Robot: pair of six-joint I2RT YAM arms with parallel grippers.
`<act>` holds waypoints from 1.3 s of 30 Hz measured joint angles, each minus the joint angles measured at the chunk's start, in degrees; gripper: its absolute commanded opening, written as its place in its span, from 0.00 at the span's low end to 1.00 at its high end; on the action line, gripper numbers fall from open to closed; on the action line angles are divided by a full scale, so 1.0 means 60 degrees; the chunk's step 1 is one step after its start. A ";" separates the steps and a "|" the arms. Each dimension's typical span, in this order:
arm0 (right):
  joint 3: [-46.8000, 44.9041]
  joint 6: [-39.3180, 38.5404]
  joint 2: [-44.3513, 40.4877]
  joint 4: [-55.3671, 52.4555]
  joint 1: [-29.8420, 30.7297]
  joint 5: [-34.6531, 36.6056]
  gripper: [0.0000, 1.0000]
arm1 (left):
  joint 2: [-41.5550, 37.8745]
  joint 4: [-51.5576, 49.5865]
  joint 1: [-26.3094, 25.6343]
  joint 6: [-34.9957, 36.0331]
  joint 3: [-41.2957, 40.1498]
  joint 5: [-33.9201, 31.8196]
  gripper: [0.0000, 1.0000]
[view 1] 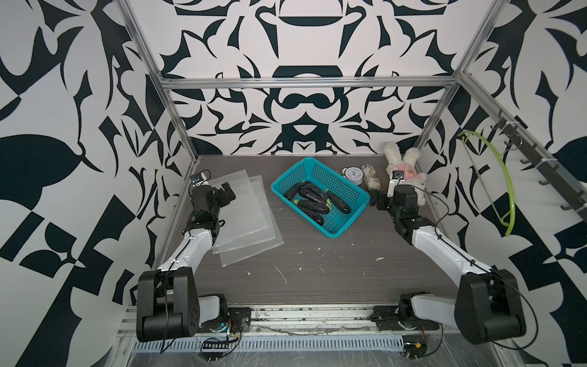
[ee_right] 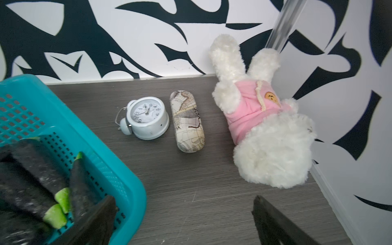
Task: Place the eggplant in a zip-top bag and seal the zipper
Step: Adjust the basket at the center of the board.
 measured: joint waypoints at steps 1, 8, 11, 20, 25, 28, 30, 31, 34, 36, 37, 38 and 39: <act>0.0102 0.0076 -0.0058 -0.0273 0.0000 -0.0222 1.00 | 0.0000 -0.0302 -0.0146 -0.0295 0.0142 0.0175 0.99; 0.0583 0.0393 -0.0208 -0.1843 0.0000 -0.1483 1.00 | 0.0226 -0.1534 -0.1883 -0.2357 0.0772 0.0863 0.98; 0.0608 0.0539 -0.0382 -0.2211 0.0000 -0.1781 1.00 | 0.0783 -0.1876 -0.2725 -0.3337 0.1100 0.1042 0.98; 0.0667 0.1228 -0.1035 -0.2714 0.0000 -0.1858 1.00 | 0.2634 -0.2463 -0.4925 -0.5923 0.2397 0.0991 0.93; 0.0561 0.1494 -0.1315 -0.2685 0.0000 -0.1861 1.00 | 0.3730 -0.3005 -0.5788 -0.6561 0.3581 0.0962 0.81; 0.0302 0.1596 -0.1545 -0.2656 0.0000 -0.1821 1.00 | 0.4233 -0.3559 -0.6043 -0.6604 0.4277 0.0958 0.73; 0.0153 0.1636 -0.1657 -0.2652 0.0000 -0.1778 1.00 | 0.4575 -0.4116 -0.6142 -0.6513 0.4805 0.0918 0.69; 0.0095 0.1657 -0.1698 -0.2663 0.0000 -0.1749 1.00 | 0.4776 -0.4433 -0.6189 -0.6433 0.5118 0.0885 0.67; 0.0018 0.1738 -0.1749 -0.2674 0.0000 -0.1694 1.00 | 0.5184 -0.5187 -0.6288 -0.6215 0.5759 0.0801 0.61; -0.0036 0.1767 -0.1825 -0.2681 0.0000 -0.1636 1.00 | 0.5293 -0.5541 -0.6342 -0.6102 0.5909 0.0721 0.54; -0.0055 0.1774 -0.1854 -0.2667 0.0000 -0.1585 1.00 | 0.5311 -0.5716 -0.6368 -0.6025 0.5938 0.0699 0.49; -0.0073 0.1778 -0.1887 -0.2641 0.0000 -0.1534 1.00 | 0.5311 -0.5854 -0.6390 -0.5989 0.5938 0.0678 0.46; -0.0084 0.1778 -0.1912 -0.2634 0.0000 -0.1479 1.00 | 0.5315 -0.6033 -0.6397 -0.5912 0.5938 0.0656 0.43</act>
